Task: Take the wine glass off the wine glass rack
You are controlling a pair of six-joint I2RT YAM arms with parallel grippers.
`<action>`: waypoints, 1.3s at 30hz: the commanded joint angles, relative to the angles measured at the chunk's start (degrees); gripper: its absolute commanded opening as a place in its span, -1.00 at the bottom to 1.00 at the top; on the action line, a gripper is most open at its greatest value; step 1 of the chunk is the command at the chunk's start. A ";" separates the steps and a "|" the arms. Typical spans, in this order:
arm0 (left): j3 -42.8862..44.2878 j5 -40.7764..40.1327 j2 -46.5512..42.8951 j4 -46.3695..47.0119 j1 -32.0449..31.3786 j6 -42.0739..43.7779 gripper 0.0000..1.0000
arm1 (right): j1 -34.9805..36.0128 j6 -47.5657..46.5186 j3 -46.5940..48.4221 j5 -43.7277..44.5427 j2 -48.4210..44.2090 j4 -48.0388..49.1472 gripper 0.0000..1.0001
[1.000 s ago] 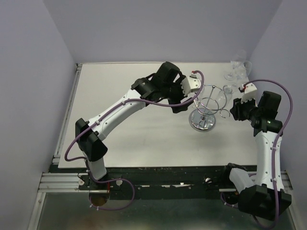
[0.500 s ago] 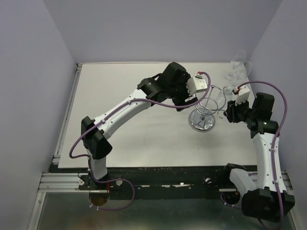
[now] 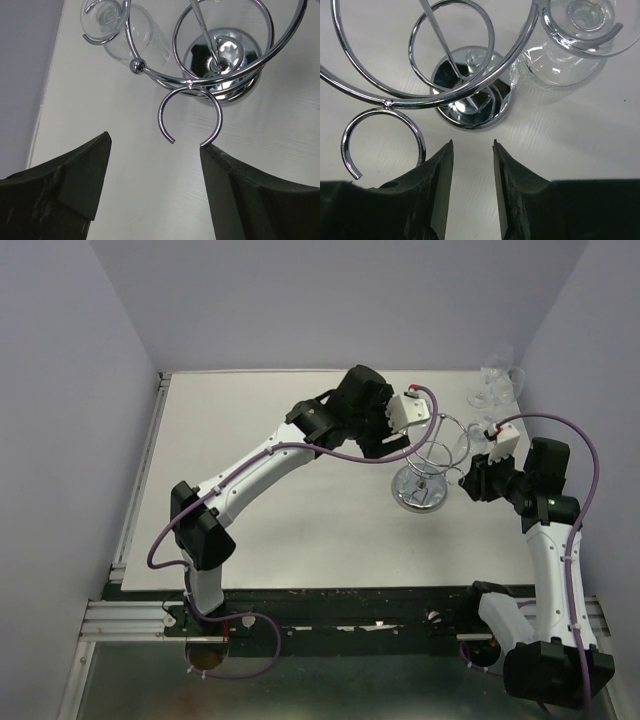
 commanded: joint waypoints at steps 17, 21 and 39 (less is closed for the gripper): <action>2.69 -2.00 2.66 3.25 2.83 -1.56 0.75 | 0.39 6.08 2.83 -3.51 0.74 -3.14 -0.04; 1.73 -2.00 1.26 1.76 3.70 -2.70 0.75 | 0.39 5.64 5.46 -0.44 1.80 -6.39 -0.03; -15.50 4.67 -12.19 5.45 6.25 -5.69 0.77 | -6.71 6.96 29.36 -0.68 17.95 -12.10 0.11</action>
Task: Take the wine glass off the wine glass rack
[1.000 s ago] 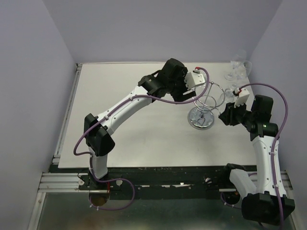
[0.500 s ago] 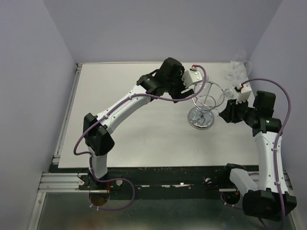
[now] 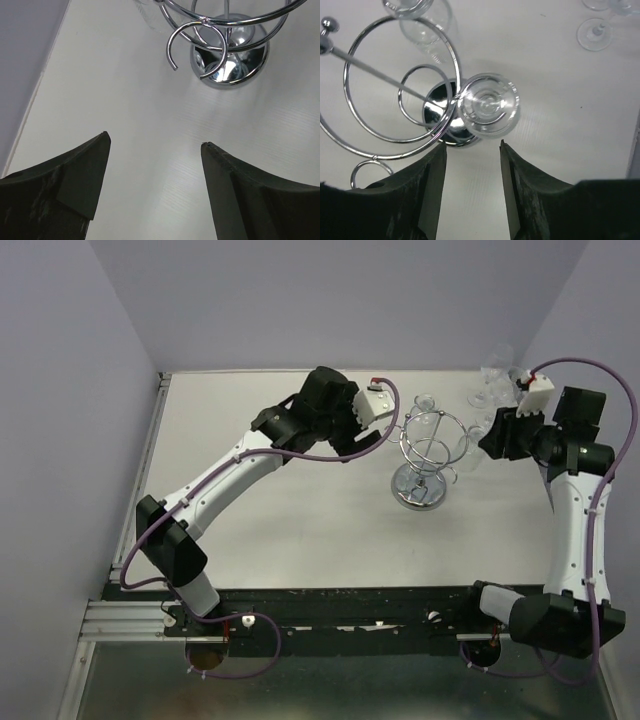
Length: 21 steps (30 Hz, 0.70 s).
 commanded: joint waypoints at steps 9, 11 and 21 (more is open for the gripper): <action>-6.63 4.16 -4.98 -1.73 1.96 0.17 0.77 | -19.36 -6.02 11.40 -20.07 14.59 -1.40 0.32; -7.16 3.90 -5.33 -2.00 2.49 0.17 0.77 | -21.47 -11.73 9.82 -23.58 15.21 -1.31 0.45; -8.22 5.21 -5.33 -3.14 4.51 -1.58 0.77 | -25.18 -47.85 -9.94 -43.81 2.65 -1.22 1.00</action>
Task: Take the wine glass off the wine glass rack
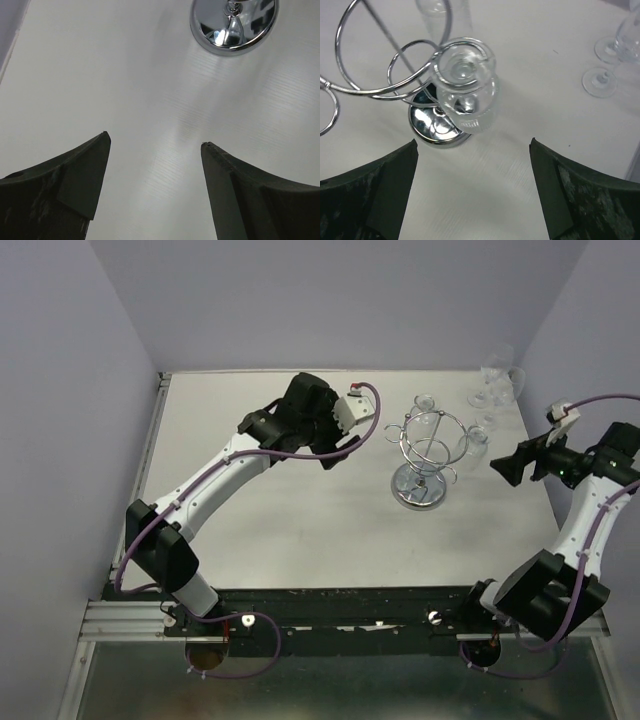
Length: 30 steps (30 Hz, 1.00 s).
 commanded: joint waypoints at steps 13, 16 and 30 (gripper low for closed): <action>3.01 3.16 1.94 -5.19 0.99 -0.66 0.77 | 0.27 -28.09 -11.19 -16.98 -0.77 -1.13 0.96; 2.84 2.55 2.38 -5.10 1.08 -1.19 0.77 | 0.35 -31.26 -10.76 -18.56 0.90 -1.13 0.93; 5.82 -0.27 5.72 -8.70 1.61 -0.75 0.76 | 6.24 -41.20 -6.72 -17.34 12.06 -0.96 0.92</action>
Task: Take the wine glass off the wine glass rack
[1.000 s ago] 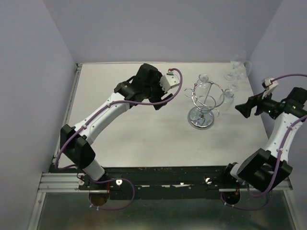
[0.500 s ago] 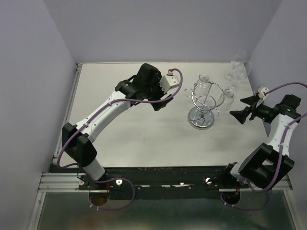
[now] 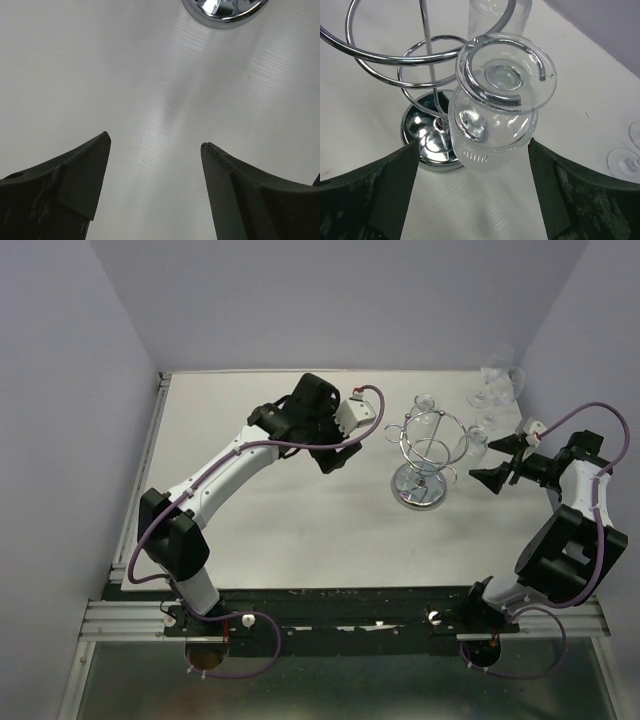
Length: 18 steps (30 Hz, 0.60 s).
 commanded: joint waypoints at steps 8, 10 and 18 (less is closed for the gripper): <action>3.88 -1.43 2.45 -1.82 1.02 0.02 0.76 | 3.69 -2.76 6.49 -1.47 5.86 0.05 0.92; 3.53 -1.43 2.36 -1.65 1.02 0.02 0.76 | 3.78 -2.68 6.58 -1.74 6.21 0.05 0.92; 4.15 -1.07 2.89 -1.73 1.02 -0.86 0.76 | 5.54 -1.89 6.66 -2.35 7.79 -0.03 0.86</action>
